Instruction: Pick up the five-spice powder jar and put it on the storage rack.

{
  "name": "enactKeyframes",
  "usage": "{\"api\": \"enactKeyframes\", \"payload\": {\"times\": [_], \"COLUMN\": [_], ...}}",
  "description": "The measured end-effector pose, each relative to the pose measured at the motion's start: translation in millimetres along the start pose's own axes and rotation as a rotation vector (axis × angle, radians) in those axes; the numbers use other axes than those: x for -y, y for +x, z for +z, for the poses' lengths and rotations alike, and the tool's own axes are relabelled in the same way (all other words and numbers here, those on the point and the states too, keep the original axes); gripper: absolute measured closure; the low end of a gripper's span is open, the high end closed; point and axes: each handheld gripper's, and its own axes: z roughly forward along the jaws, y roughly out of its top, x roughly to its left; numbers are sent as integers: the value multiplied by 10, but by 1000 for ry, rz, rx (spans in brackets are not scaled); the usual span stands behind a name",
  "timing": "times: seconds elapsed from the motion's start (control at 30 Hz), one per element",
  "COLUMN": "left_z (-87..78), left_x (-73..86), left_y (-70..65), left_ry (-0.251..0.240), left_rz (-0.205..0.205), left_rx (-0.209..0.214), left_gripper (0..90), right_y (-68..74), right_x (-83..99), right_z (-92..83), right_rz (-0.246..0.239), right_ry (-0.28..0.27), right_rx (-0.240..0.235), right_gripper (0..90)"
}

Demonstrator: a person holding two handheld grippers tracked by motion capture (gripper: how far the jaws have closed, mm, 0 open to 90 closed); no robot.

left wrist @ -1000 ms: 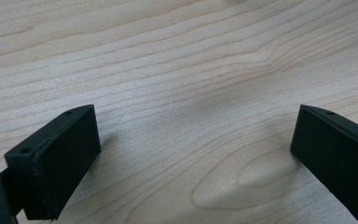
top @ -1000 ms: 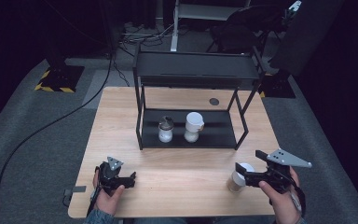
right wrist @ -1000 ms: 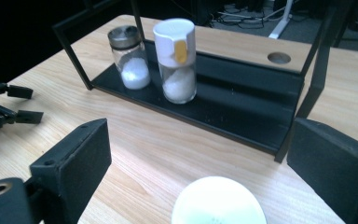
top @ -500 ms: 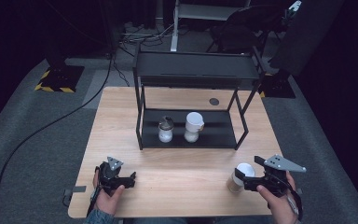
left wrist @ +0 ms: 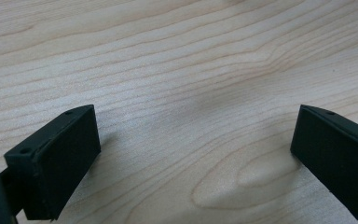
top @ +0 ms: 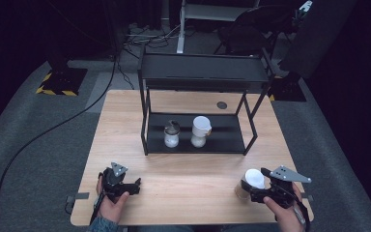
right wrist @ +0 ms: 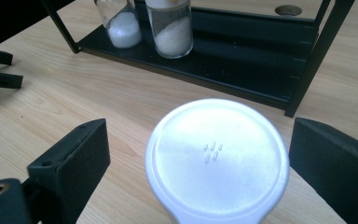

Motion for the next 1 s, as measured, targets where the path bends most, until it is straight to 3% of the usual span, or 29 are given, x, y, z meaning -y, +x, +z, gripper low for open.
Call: {"api": "enactKeyframes", "payload": {"times": [0.33, 0.8, 1.0], "left_z": [0, -4, -5], "left_x": [0, 6, 6], "left_y": [0, -4, -4], "left_ry": [0, 0, 0], "left_rz": [0, -5, -4], "left_rx": [0, 0, 0], "left_gripper": [12, 12, 12], "right_y": [-35, -16, -2], "right_x": [114, 170, 153], "right_z": [78, 147, 140], "right_rz": [-4, -53, -78], "right_ry": [27, 61, 77], "right_rx": [9, 45, 57], "right_gripper": [82, 286, 303]}}
